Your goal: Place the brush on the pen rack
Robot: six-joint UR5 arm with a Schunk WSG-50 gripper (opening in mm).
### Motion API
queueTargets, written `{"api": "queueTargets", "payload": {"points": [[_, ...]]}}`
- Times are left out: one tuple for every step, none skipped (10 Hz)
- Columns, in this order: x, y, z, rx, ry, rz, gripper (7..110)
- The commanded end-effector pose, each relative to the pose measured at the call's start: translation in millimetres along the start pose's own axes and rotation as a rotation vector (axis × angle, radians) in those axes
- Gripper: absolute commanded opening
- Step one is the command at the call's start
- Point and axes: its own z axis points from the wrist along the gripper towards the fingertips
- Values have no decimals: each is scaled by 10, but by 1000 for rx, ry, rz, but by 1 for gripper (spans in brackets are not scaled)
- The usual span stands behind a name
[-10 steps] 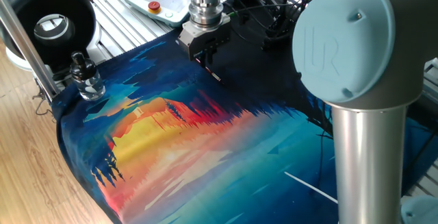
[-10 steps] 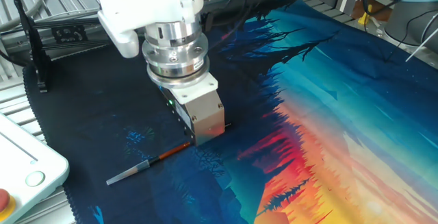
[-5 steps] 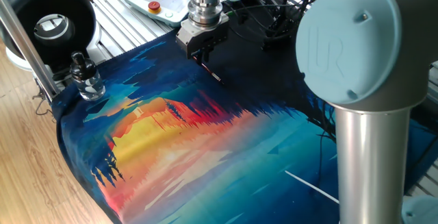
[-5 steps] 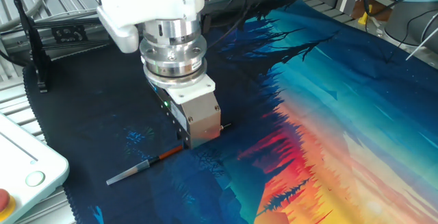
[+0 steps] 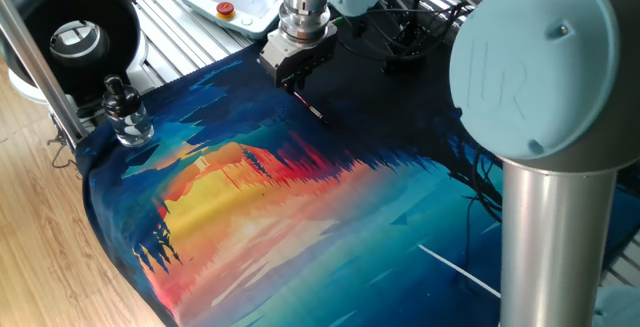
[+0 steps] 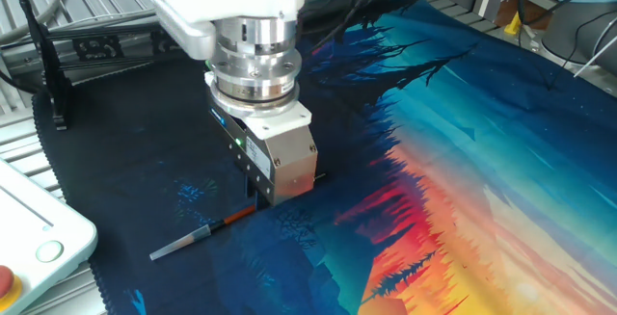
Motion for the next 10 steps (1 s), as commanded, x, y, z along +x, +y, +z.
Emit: {"api": "queueTargets", "payload": {"points": [[-5,24,11,-4,-19,4,22],[2,15,15,-1,-16,3,22],[13,3,18,3,-11,2,22],[27,-11,18,8,-5,3,22],[49,-16,16,10,4,3,22],[68,-34,20,19,14,4,22],[89,-58,22,30,30,7,22],[98,-52,3,31,40,9,22],[90,-37,-29,33,49,15,22],[61,-27,-43,36,54,16,22]]}}
